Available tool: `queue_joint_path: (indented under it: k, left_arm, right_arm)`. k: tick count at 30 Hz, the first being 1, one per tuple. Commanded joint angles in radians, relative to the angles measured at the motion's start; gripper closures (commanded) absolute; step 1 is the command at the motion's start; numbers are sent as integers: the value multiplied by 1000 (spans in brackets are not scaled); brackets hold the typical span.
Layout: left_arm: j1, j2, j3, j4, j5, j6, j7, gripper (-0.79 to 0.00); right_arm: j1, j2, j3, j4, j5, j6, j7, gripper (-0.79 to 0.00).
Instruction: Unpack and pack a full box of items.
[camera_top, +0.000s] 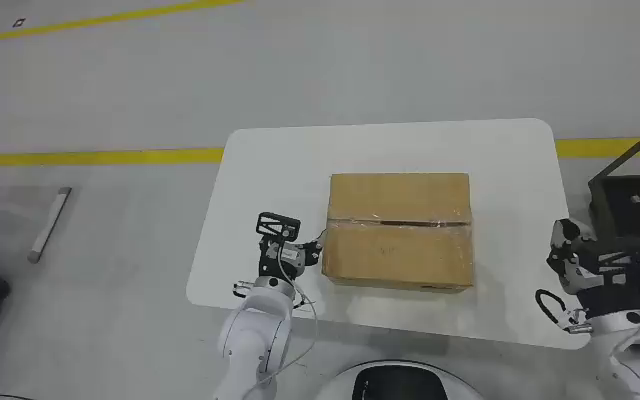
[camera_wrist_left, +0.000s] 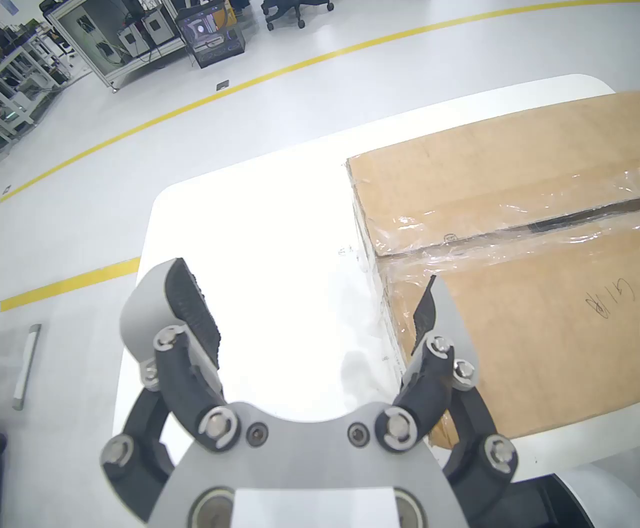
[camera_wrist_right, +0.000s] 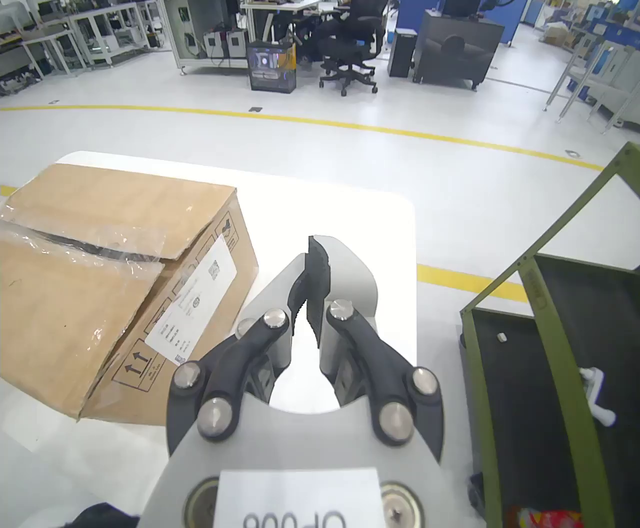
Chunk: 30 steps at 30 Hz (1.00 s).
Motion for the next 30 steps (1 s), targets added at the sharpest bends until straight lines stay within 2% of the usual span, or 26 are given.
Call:
queue_joint_path:
  k: [1,13,19,24,30]
  left_arm:
    - [0,0,0,0,0,0,0,-785]
    - [0,0,0,0,0,0,0,-785]
    - [13,0,-9,4,-46,18,18,-785]
    - [14,2,-14,0,-57,19,22,-785]
    - [14,2,-14,0,-57,19,22,-785]
  right_arm:
    - [-4,-1,7,-7,-17,-2,3,0]
    - [-14,-6,10,2,12,-13,18,0]
    - [39,-6,-10,69,-9,-42,44,0]
    - [123,-10,-90,164,8,-75,72,0]
    - [266,-23,-249,295,-8,-82,89,0]
